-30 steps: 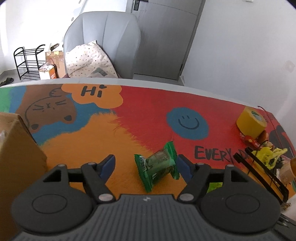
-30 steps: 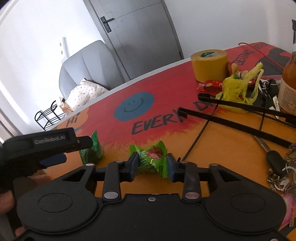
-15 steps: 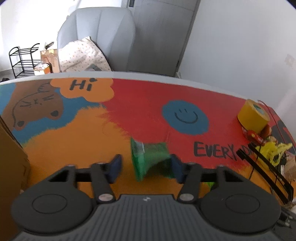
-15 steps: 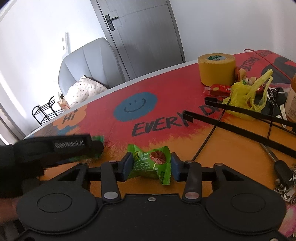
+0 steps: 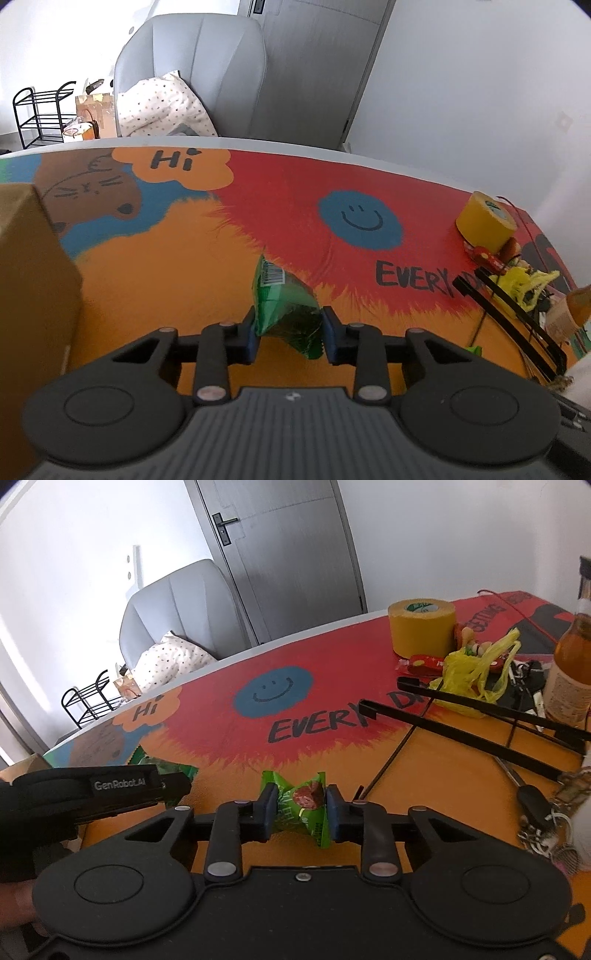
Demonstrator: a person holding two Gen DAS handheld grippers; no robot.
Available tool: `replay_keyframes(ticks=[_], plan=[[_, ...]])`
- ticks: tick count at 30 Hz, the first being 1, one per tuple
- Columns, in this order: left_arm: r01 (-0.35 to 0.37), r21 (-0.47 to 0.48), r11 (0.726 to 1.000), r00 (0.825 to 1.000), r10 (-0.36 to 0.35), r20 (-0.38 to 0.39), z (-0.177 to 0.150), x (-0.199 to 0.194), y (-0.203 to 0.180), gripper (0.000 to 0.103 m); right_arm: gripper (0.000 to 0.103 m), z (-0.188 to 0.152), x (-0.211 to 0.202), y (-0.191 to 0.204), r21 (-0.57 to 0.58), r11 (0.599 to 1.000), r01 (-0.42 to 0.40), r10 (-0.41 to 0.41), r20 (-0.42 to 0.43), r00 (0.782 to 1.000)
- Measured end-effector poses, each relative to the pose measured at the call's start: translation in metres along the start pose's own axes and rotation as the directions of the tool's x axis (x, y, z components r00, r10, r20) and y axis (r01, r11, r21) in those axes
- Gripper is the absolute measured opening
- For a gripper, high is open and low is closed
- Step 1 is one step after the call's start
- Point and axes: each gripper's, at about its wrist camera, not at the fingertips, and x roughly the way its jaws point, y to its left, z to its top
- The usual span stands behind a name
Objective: Organize snacks
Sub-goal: 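Carry both green snacks over the box and open left tool to drop its bag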
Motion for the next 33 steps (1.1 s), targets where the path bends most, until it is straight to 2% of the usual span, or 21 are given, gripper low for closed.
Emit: replay_keyframes(ticks=[16,33], plan=[[0.033,0.01,0.999,0.997,-0.033,0.073,-0.01,-0.073,0.021,0.032,0.026,0.004,-0.053,0.037,-0.047,0.998,-0.032,0.035,0.075,0.997],[-0.006,-0.015,1.0,0.985,0.009,0.173,0.002,-0.139,0.078,0.032,0.026,0.01,-0.079,0.107,-0.135,0.983,-0.128,0.145,0.126,0.981]])
